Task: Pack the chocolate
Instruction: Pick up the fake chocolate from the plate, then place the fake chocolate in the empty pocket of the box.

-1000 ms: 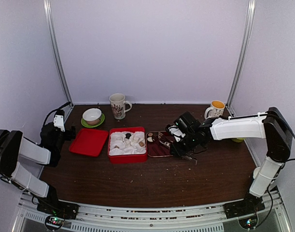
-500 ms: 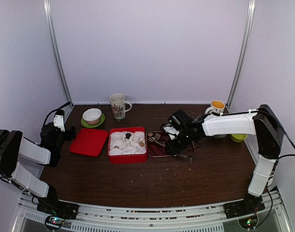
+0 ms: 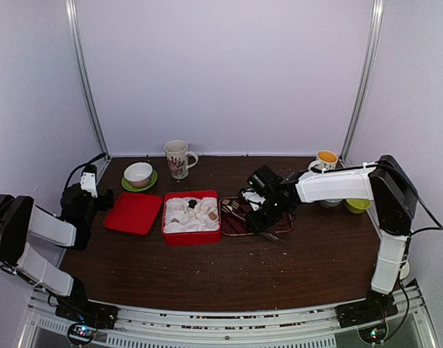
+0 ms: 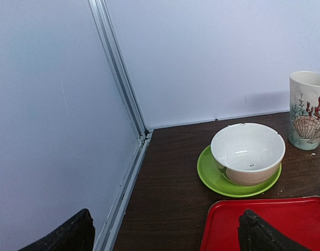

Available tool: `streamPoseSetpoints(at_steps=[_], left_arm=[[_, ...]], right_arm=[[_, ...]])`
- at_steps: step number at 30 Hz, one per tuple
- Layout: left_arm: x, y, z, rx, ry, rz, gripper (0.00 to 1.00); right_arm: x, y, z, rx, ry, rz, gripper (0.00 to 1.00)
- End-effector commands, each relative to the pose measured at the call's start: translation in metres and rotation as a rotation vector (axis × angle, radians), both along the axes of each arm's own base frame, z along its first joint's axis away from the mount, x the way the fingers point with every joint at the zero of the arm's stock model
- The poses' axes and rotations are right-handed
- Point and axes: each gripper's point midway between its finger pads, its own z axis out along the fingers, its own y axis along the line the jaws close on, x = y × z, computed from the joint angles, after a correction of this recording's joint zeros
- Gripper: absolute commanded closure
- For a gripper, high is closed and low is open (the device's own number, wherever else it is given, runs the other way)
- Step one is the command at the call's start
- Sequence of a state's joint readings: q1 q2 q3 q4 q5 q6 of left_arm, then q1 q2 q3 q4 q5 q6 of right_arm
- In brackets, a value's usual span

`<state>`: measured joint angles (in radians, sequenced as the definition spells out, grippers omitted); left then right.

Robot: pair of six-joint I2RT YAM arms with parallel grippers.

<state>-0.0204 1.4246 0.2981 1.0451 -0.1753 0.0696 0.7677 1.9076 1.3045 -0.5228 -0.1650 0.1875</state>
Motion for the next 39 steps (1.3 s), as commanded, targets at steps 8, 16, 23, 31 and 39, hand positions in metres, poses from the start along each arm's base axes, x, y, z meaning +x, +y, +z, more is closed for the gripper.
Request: streamPoseSetpoints(at_steps=[8,16,23,31,39], left_arm=[[0.001,0.001,0.008,0.004,-0.032,-0.003,0.02],[0.001,0.001,0.009,0.004,-0.034,-0.002,0.02],[0.001,0.001,0.008,0.004,-0.032,-0.003,0.02],[0.001,0.001,0.008,0.004,-0.032,-0.003,0.02],[0.001,0.001,0.008,0.004,-0.032,-0.003,0.02]], right_arm=[[0.006,0.006,0.028,0.066,-0.061,0.0,0.7],[0.004,0.002,0.045,0.102,-0.107,-0.002,0.71],[-0.001,-0.002,0.057,0.125,-0.133,0.002,0.72],[-0.01,-0.004,0.074,0.188,-0.17,0.025,0.73],[-0.014,0.0,0.089,0.239,-0.195,0.05,0.73]])
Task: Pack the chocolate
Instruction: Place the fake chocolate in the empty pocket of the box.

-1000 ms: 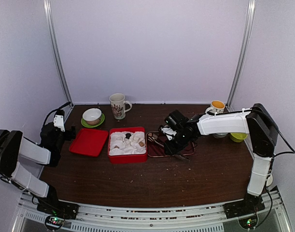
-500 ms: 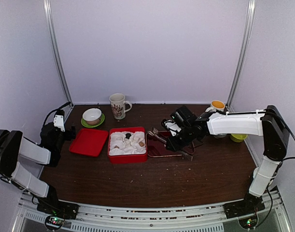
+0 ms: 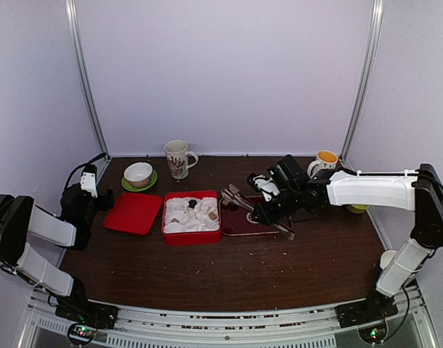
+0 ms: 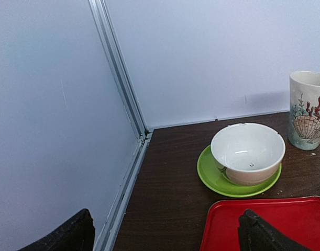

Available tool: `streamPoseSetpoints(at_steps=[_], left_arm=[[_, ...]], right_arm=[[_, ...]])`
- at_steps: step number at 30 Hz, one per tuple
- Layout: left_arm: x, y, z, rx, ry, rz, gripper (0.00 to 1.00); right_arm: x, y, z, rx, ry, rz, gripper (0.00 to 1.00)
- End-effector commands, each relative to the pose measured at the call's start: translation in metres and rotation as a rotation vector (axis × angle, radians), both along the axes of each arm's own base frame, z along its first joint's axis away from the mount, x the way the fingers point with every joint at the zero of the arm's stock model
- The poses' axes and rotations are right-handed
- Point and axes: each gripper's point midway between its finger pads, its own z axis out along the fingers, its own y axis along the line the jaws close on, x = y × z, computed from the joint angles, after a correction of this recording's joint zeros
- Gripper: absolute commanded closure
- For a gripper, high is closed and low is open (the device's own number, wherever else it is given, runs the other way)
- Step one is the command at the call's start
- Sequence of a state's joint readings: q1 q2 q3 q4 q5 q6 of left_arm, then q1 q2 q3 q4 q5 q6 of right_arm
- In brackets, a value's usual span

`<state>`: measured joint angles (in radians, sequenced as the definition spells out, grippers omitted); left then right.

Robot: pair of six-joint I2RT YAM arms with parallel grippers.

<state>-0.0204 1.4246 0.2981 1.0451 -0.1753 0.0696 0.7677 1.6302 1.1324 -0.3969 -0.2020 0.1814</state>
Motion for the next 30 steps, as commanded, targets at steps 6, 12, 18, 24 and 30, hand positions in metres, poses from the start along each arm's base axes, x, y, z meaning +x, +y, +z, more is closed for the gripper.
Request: streamPoseSetpoints(at_steps=[6,12,18,24,30], left_arm=[[0.001,0.001,0.008,0.004,-0.031,-0.002,0.02],[0.001,0.001,0.008,0.004,-0.032,-0.003,0.02],[0.0,0.001,0.008,0.004,-0.03,-0.002,0.02],[0.0,0.001,0.007,0.004,-0.03,-0.003,0.02],[0.0,0.001,0.008,0.004,-0.03,-0.003,0.02]], right_arm=[[-0.003,0.012,0.024,0.072,-0.054,0.057,0.73],[-0.028,0.03,0.026,0.091,-0.036,0.19,0.73],[-0.051,0.045,0.014,0.033,0.002,0.29,0.73],[-0.057,0.069,0.007,0.033,0.039,0.337,0.73],[-0.059,0.105,0.003,0.057,0.073,0.382,0.73]])
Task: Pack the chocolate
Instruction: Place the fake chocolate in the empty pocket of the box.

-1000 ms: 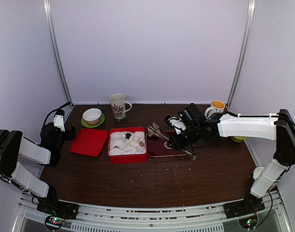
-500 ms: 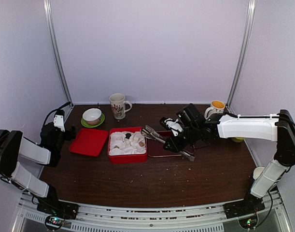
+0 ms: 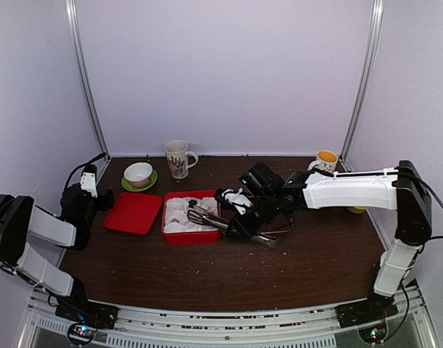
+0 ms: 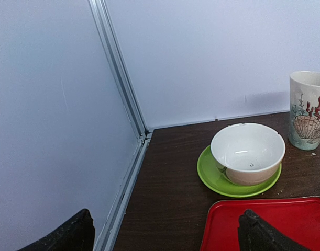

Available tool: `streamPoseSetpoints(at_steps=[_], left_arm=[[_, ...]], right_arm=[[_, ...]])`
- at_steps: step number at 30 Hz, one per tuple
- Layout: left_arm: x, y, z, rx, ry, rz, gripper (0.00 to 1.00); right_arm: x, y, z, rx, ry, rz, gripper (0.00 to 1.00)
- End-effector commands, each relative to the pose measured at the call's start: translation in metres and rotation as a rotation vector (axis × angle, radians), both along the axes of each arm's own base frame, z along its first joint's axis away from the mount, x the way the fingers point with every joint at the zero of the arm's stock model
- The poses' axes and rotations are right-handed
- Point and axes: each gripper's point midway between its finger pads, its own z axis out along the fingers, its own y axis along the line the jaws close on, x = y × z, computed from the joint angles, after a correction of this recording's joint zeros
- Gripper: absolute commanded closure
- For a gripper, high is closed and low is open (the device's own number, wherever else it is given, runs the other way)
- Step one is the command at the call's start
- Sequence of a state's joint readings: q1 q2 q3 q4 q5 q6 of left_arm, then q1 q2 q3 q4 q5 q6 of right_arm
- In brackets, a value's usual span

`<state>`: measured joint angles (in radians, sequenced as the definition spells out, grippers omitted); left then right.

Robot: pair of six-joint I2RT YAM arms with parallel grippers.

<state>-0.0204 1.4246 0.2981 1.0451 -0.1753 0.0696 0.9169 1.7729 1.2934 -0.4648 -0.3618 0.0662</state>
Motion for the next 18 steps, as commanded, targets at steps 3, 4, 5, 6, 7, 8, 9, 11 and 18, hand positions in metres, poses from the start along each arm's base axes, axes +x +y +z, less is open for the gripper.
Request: streamPoseSetpoints(at_steps=[3,4,5,6,7,8,9,11,18], left_arm=[[0.0,0.001,0.008,0.004,-0.031,-0.004,0.02],[0.001,0.001,0.008,0.004,-0.032,-0.002,0.02],[0.0,0.001,0.007,0.004,-0.03,-0.002,0.02],[0.0,0.001,0.008,0.004,-0.031,-0.003,0.02],[0.0,0.001,0.008,0.004,-0.031,-0.003,0.02],[0.0,0.001,0.008,0.004,-0.03,-0.002,0.02],[0.0,0.001,0.007,0.004,-0.029,-0.003,0.02],[0.0,0.001,0.008,0.003,-0.032,-0.003,0.02],[0.0,0.001,0.008,0.004,-0.031,-0.002,0.02]], right_arm=[[-0.002,0.039,0.002,0.052,0.044,0.051,0.73],[-0.001,0.042,0.001,0.055,0.053,0.053,0.73],[-0.001,0.046,-0.001,0.059,0.067,0.06,0.73],[-0.002,0.049,-0.001,0.064,0.079,0.069,0.73],[-0.003,0.052,-0.003,0.063,0.092,0.077,0.73],[-0.004,0.054,-0.005,0.066,0.103,0.084,0.73],[-0.006,0.056,-0.006,0.069,0.113,0.092,0.73],[-0.007,0.058,-0.008,0.073,0.124,0.098,0.72],[-0.009,0.063,-0.012,0.08,0.153,0.111,0.72]])
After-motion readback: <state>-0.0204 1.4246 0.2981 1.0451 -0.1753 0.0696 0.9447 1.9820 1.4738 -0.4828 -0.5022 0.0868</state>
